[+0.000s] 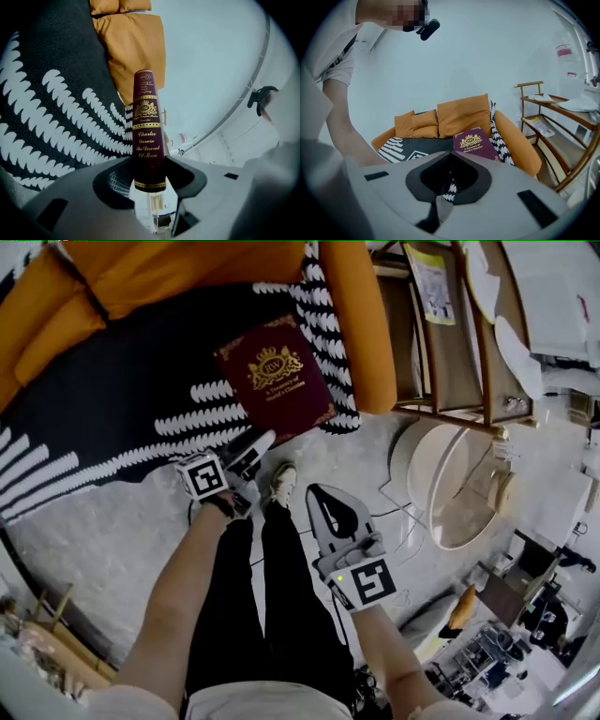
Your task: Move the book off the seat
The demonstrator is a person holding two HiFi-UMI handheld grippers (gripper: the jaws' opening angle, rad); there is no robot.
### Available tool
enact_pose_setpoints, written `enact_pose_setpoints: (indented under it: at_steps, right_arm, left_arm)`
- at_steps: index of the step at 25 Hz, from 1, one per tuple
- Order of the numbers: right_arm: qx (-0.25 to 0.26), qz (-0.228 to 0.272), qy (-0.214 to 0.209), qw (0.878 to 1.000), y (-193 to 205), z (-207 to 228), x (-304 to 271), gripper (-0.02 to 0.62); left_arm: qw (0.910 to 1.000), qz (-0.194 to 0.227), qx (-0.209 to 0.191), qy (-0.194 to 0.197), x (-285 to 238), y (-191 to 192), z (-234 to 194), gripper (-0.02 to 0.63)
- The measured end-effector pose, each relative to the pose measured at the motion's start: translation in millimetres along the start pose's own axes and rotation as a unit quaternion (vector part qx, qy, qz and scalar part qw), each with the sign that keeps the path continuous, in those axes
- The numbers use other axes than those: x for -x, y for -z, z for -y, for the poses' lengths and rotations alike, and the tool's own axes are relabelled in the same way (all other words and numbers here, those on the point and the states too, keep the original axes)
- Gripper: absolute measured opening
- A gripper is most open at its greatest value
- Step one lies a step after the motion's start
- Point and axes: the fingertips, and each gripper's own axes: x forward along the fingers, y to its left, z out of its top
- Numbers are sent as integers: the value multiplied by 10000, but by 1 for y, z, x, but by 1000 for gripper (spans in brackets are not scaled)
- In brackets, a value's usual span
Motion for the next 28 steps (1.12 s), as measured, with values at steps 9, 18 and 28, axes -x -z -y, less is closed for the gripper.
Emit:
enact_pose_setpoints:
  at_steps: [9, 18, 28]
  right_arm:
    - [-174, 235, 607, 9977, -35, -11, 107, 21]
    - [-997, 593, 1669, 9791, -42, 8, 228, 21]
    - [-1351, 942, 2714, 9483, -3, 110, 377, 21]
  left_arm:
    - [9963, -802, -232, 222, 0, 55, 122, 216]
    - [9814, -1817, -413, 469, -23, 125, 213, 216]
    - [9410, -3097, -1062, 852, -99, 261, 298, 216]
